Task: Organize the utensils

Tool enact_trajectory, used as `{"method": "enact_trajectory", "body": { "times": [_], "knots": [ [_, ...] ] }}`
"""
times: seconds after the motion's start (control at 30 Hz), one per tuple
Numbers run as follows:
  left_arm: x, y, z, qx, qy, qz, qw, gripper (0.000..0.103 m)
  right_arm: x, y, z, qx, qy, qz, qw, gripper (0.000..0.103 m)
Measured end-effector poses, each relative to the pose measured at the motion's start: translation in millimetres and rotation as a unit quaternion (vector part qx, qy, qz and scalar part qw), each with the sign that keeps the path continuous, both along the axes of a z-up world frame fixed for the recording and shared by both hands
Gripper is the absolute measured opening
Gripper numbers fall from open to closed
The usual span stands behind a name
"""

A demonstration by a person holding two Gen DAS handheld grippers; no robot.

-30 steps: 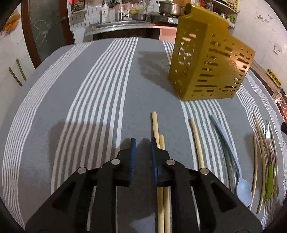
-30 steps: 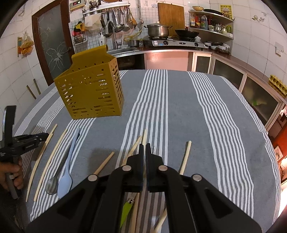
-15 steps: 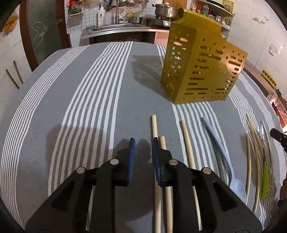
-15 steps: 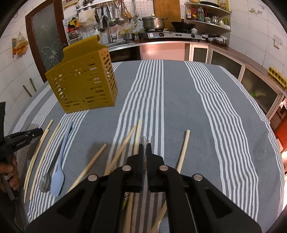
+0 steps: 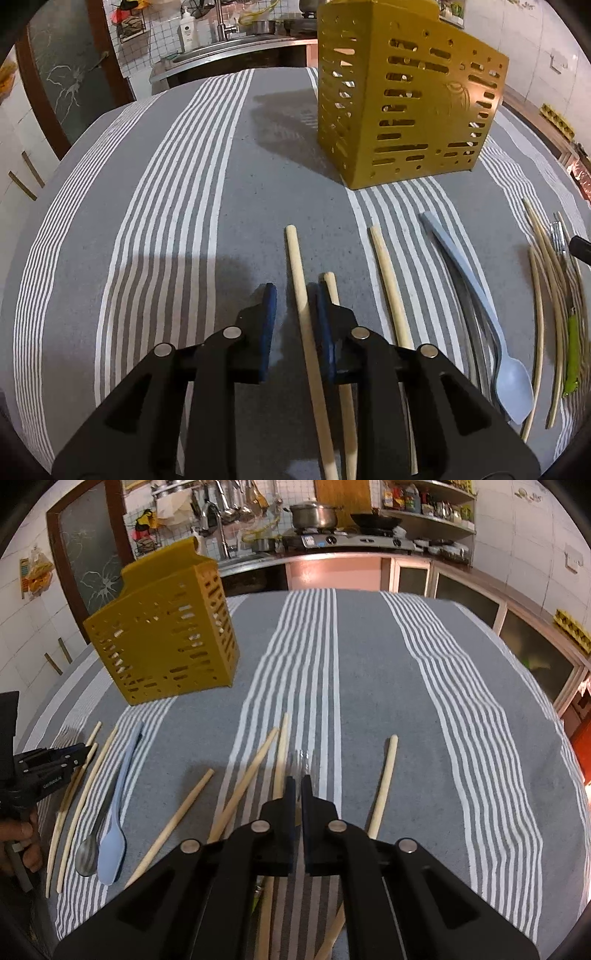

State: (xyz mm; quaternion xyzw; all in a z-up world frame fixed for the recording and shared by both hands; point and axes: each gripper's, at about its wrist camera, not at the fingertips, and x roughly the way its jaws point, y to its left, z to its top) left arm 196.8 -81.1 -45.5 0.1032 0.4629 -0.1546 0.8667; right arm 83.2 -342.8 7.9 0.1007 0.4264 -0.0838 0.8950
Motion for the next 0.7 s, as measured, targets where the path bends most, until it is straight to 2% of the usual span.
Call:
{"method": "enact_trajectory", "body": {
  "times": [0.2,0.23,0.27,0.3,0.33,0.6,0.67,0.7],
  "knots": [
    [2.7,0.9,1.5,-0.011,0.004,0.008,0.9999,0.021,0.9,0.8,-7.4,0.001,0.015,-0.005,1.000,0.005],
    [3.1,1.2,1.6,-0.013,0.004,0.008,0.9999,0.021,1.3,-0.5,-9.0,0.000,0.017,-0.007,1.000,0.015],
    [3.6,1.9,1.9,-0.016,0.005,0.009,0.9998,0.021,2.0,-2.5,-10.3,0.002,0.017,-0.012,1.000,0.035],
    [3.8,2.3,2.1,-0.017,0.005,0.009,0.9998,0.021,2.3,-3.9,-10.8,0.003,0.015,-0.014,1.000,0.041],
    [4.3,2.0,2.1,-0.018,0.005,0.009,0.9998,0.021,2.5,-4.8,-10.7,0.002,0.014,-0.016,1.000,0.042],
    [6.4,-0.2,0.9,-0.017,0.004,0.007,0.9998,0.021,18.4,-9.4,-21.2,0.034,0.023,-0.001,0.999,0.039],
    [6.8,-0.6,0.8,-0.018,0.004,0.007,0.9998,0.021,22.4,-3.6,-23.0,0.032,0.025,0.012,0.999,0.024],
    [6.4,-1.2,0.7,-0.018,0.004,0.008,0.9998,0.021,23.1,0.1,-23.3,0.029,0.025,0.019,0.999,0.019]
  ]
}}
